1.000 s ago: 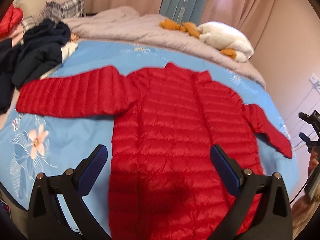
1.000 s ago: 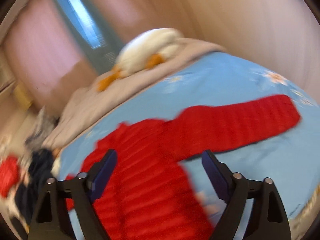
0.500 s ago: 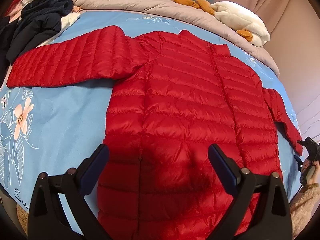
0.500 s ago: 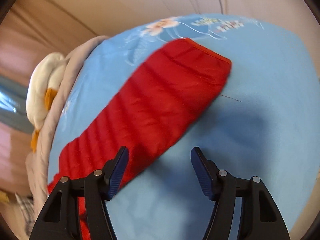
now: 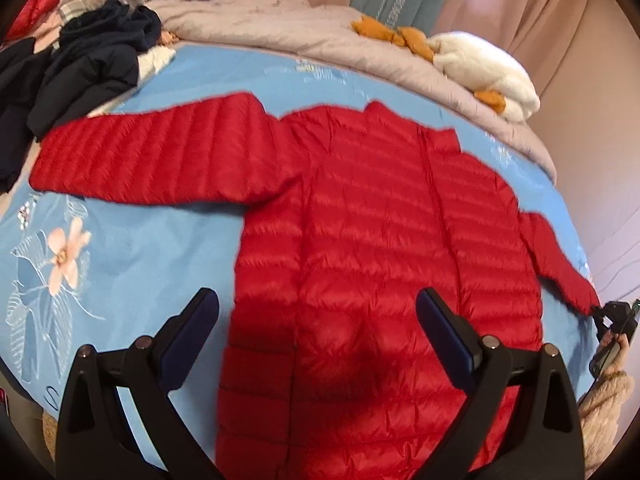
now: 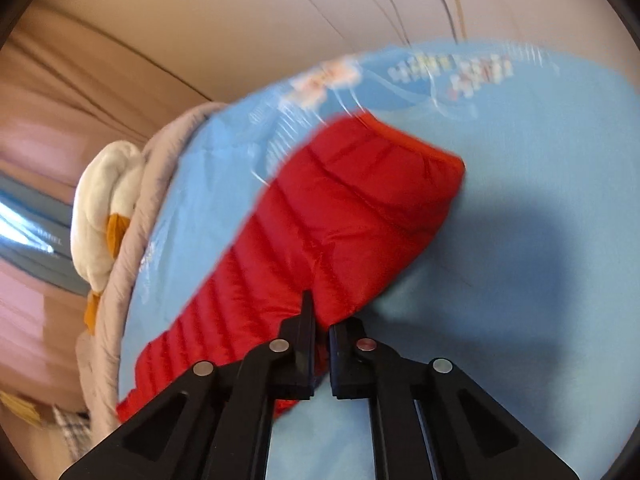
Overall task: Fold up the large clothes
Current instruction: 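Grasp the cuff of the sleeve nearest the right gripper, then lift the held sleeve with the right gripper and carry it over the jacket body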
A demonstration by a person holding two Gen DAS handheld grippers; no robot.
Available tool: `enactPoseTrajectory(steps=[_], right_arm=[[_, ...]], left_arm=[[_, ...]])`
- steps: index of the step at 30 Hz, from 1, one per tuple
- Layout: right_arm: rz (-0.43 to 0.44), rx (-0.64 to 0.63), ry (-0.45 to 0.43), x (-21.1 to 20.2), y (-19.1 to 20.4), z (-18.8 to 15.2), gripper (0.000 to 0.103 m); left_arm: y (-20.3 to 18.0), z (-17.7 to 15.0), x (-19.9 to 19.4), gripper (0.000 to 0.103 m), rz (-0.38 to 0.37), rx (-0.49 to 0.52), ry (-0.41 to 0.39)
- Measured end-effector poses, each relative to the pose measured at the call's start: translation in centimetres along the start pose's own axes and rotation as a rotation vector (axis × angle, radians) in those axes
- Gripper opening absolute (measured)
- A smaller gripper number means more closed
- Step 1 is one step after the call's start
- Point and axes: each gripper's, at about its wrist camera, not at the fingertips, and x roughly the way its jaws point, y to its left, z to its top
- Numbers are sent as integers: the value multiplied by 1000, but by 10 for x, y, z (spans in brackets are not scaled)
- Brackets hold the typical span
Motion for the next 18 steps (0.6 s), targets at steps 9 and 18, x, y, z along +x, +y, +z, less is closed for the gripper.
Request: enactPoseTrajectory(steps=[9, 18], right_arm=[[117, -248, -175, -88, 88, 16, 5], [227, -450, -241, -129, 168, -4, 5]], left_arm=[[9, 20, -37, 99, 15, -23, -86], [17, 28, -63, 100, -15, -45, -141]])
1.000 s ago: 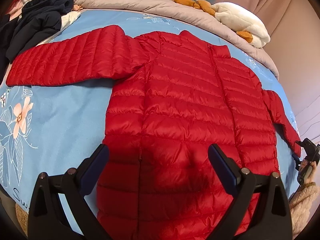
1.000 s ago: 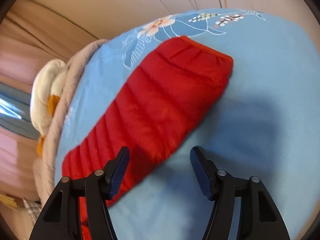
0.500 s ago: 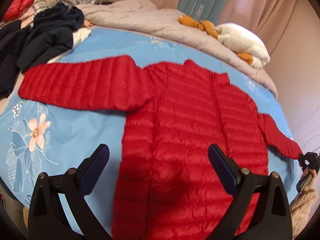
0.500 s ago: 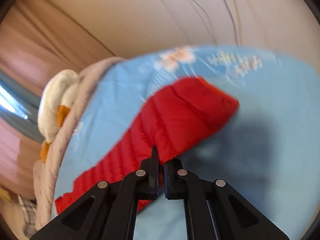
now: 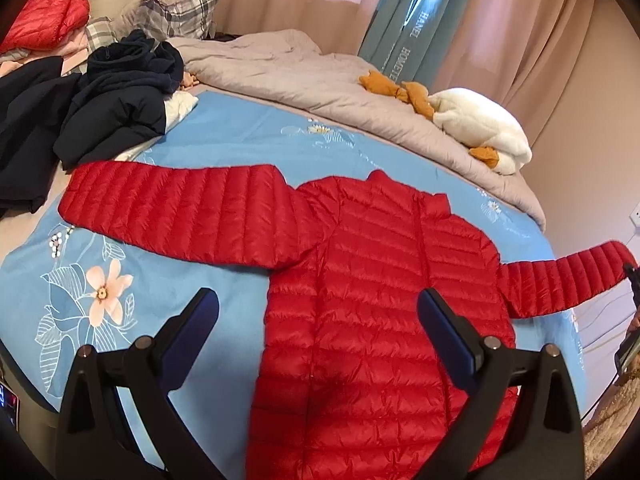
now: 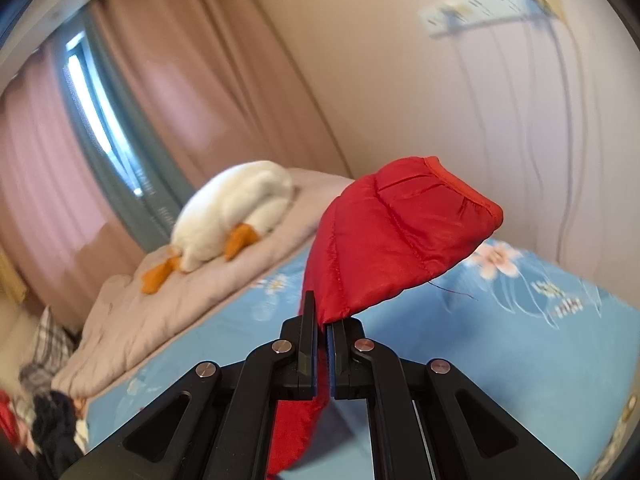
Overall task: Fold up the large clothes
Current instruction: 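Lift the held sleeve with the right gripper and carry it over the jacket body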
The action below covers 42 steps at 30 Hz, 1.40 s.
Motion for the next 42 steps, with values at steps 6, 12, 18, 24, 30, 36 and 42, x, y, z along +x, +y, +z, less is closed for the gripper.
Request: enactPoseTrajectory(steps=[6, 12, 18, 24, 30, 36, 42], right_arm=[[45, -81, -2, 3, 36, 0, 5], [84, -143, 8, 6, 63, -4, 5], [117, -206, 17, 1, 91, -15, 5], [145, -256, 31, 2, 112, -23, 5], [165, -305, 42, 1, 132, -33, 5], [198, -329, 57, 0, 147, -40, 4], [226, -349, 68, -2, 156, -45, 5]], left_arm=[[4, 5, -12, 100, -5, -1, -29], [7, 6, -19, 100, -11, -1, -41], [7, 7, -23, 100, -14, -1, -46], [7, 12, -32, 100, -26, -4, -64], [9, 13, -35, 100, -30, -7, -64], [8, 13, -36, 100, -31, -1, -61], [7, 13, -37, 100, -29, -6, -60]])
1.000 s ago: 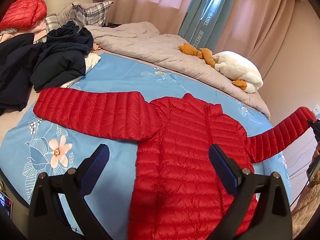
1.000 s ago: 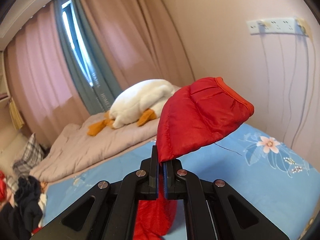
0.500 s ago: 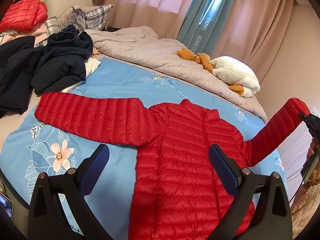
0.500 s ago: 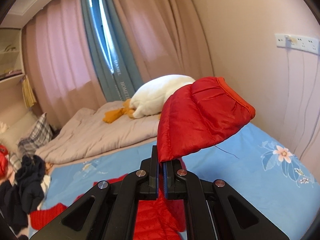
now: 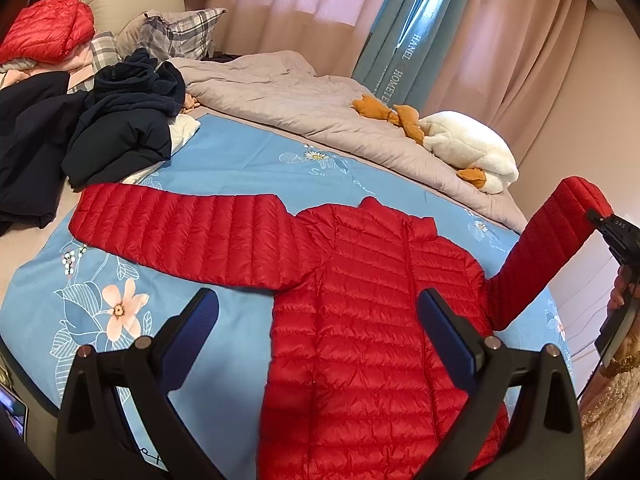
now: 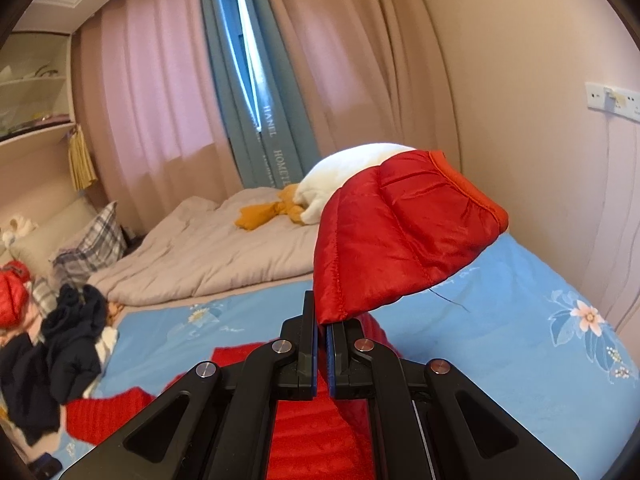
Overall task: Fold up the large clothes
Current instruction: 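Lift the held sleeve with the right gripper and carry it over the jacket body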
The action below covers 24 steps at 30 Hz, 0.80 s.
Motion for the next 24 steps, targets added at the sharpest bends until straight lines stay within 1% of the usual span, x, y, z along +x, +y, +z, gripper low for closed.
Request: enactPoseTrajectory(steps=[9, 17, 24], right_arm=[[46, -21, 28, 6, 12, -4, 5], [82, -51, 55, 11, 27, -10, 5], [115, -70, 89, 16, 37, -21, 5]], left_arm=[[-1, 4, -3, 100, -4, 3, -13], [-1, 7, -3, 100, -18, -10, -9], [3, 11, -2, 100, -14, -14, -10]])
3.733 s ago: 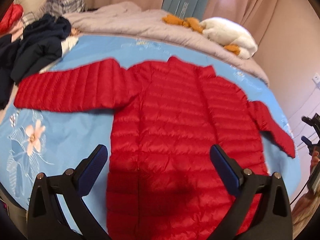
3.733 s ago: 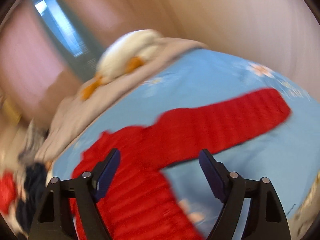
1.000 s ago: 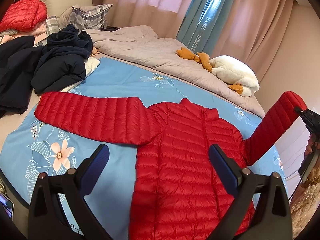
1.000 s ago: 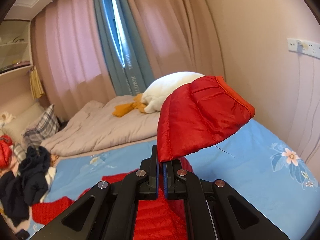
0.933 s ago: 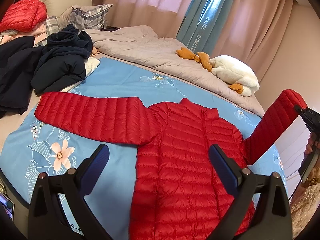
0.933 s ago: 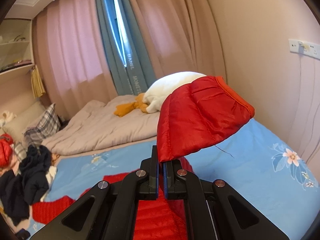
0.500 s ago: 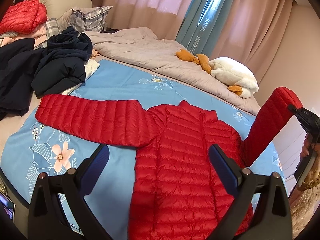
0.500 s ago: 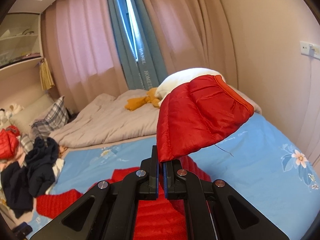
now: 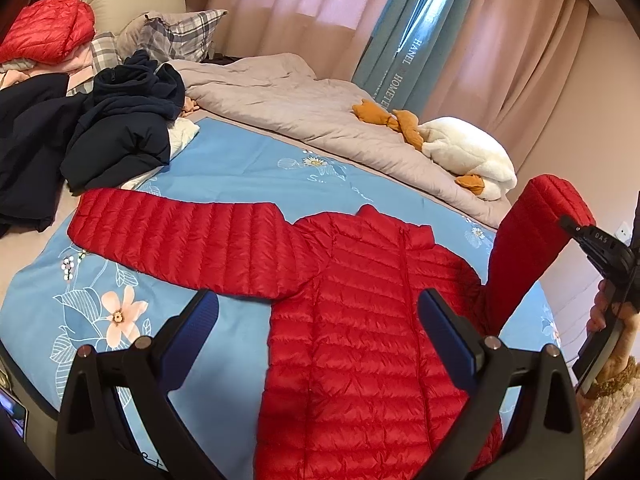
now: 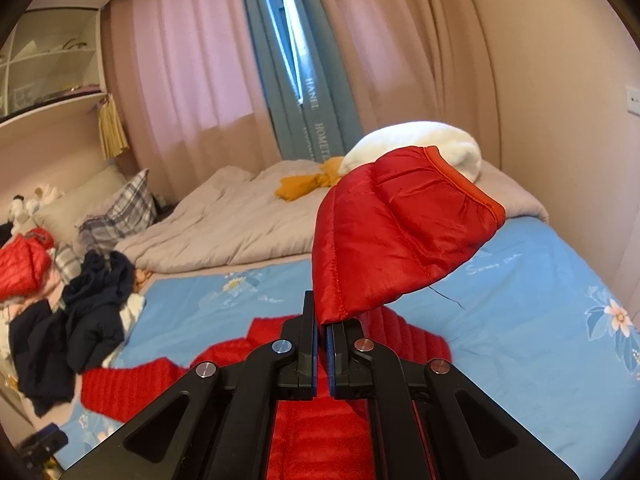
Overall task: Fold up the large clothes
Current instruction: 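Lift the held sleeve with the right gripper and carry it over the jacket body, then lower the sleeve onto the jacket front and open the right gripper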
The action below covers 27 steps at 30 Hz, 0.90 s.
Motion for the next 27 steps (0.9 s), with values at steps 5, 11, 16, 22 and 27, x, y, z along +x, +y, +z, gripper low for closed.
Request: enactPoseTrajectory(steps=[5, 11, 16, 22, 27], right_arm=[[23, -21, 23, 4, 8, -5, 5], [46, -25, 43, 7, 12, -9, 5], [63, -27, 57, 9, 14, -13, 5], [89, -23, 86, 13, 17, -18, 5], [111, -43, 111, 16, 26, -24, 5]], left_arm=[[1, 2, 1, 100, 12, 2, -1], [0, 4, -1, 100, 5, 7, -8], [1, 5, -1, 100, 6, 8, -8], [3, 7, 0, 100, 15, 4, -8], [4, 8, 0, 100, 26, 4, -10]])
